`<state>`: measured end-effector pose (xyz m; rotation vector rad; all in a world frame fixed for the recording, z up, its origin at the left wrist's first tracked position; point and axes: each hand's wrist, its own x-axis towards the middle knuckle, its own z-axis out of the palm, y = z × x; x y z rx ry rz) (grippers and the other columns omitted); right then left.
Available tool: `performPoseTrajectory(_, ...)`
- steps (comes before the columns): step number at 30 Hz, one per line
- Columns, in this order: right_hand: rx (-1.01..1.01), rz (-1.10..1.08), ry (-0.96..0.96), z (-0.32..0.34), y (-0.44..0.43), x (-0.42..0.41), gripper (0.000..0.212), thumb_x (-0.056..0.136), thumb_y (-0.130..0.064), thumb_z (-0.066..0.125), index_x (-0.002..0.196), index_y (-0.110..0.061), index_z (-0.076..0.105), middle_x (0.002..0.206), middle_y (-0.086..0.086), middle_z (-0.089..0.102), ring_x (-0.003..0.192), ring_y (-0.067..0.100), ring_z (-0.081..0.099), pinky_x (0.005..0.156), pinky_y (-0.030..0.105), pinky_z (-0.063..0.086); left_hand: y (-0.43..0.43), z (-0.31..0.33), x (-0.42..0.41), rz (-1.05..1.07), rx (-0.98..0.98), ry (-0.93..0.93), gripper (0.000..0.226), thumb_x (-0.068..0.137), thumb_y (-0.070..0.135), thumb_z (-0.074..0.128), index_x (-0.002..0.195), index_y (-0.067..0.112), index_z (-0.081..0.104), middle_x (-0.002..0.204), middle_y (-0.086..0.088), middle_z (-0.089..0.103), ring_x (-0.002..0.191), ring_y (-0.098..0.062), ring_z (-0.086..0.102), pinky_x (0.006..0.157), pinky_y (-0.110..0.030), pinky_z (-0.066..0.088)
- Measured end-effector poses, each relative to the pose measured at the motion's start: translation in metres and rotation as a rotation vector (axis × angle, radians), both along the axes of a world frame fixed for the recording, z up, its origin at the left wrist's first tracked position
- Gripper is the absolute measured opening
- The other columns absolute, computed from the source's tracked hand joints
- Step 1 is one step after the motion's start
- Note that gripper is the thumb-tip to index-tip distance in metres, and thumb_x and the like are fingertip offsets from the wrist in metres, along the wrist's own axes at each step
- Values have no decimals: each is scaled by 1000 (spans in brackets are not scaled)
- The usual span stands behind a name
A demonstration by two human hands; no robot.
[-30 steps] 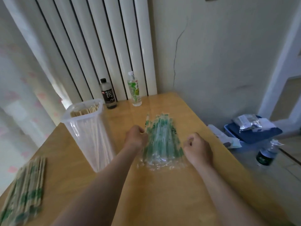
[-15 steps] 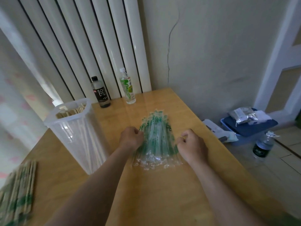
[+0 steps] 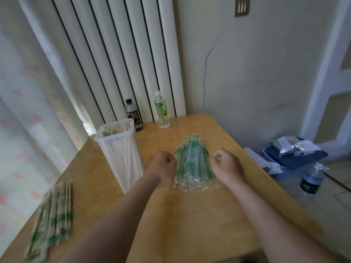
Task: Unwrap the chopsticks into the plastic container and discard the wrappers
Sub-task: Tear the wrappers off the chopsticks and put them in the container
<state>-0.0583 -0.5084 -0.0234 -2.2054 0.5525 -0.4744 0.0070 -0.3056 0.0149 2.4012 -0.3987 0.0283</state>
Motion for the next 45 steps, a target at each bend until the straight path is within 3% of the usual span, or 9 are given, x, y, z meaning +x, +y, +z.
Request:
performPoseTrajectory(7,-97,196,-59,35,74,-16,7,92,-29,58,88,-27,63,84,-9,67,82,20,65,75,38,57,40,14,-33,-15,-12,-69,20,94,13,53,97,11,72,90,2,65,90,-16,59,73,-22,40)
performPoseTrajectory(13,-92,420,-43,39,156,-14,18,88,-21,57,73,-20,65,64,-6,63,66,16,63,64,33,53,120,-3,-54,66,-40,-78,17,89,16,56,91,12,72,91,-8,72,86,-24,65,71,-26,46)
performPoseTrajectory(20,-110,706,90,20,274,0,23,91,-21,55,71,-26,65,72,-10,64,76,13,63,60,25,44,242,-42,-73,267,378,-293,22,91,22,54,106,12,67,105,-9,62,100,-33,59,81,-37,46)
performPoseTrajectory(25,-28,797,193,3,338,6,19,97,-20,54,84,-22,67,79,1,68,68,22,70,45,23,45,305,-60,-89,488,455,-280,28,86,32,52,104,17,67,112,-8,62,105,-34,59,89,-44,45)
performPoseTrajectory(28,47,808,225,-5,364,6,19,97,-19,53,90,-15,70,68,6,68,53,22,68,36,21,38,329,-73,-94,574,385,-232,31,93,36,49,116,19,62,125,-5,57,116,-29,52,99,-42,41)
performPoseTrajectory(32,114,773,235,-21,382,10,24,92,-25,58,73,-17,70,54,-6,61,54,18,61,52,29,47,340,-88,-92,573,240,-231,35,94,33,41,114,16,64,121,-5,59,110,-26,54,96,-40,45)
performPoseTrajectory(35,161,773,250,-25,389,14,22,88,-29,62,73,-14,70,60,-3,62,61,18,58,59,31,46,344,-89,-89,590,159,-209,28,92,27,51,113,15,66,119,-4,60,106,-25,56,91,-39,48)
performPoseTrajectory(40,184,811,224,-16,402,12,20,91,-22,65,83,-6,71,64,0,64,45,16,54,46,26,42,348,-93,-86,543,153,-202,21,87,20,57,103,16,70,109,-1,62,99,-24,56,83,-33,47)
performPoseTrajectory(45,27,861,159,-27,418,5,24,83,-23,65,62,-13,59,47,-9,52,46,16,54,50,32,46,353,-96,-87,530,48,-211,22,87,13,56,101,15,73,102,0,65,94,-22,57,78,-31,46)
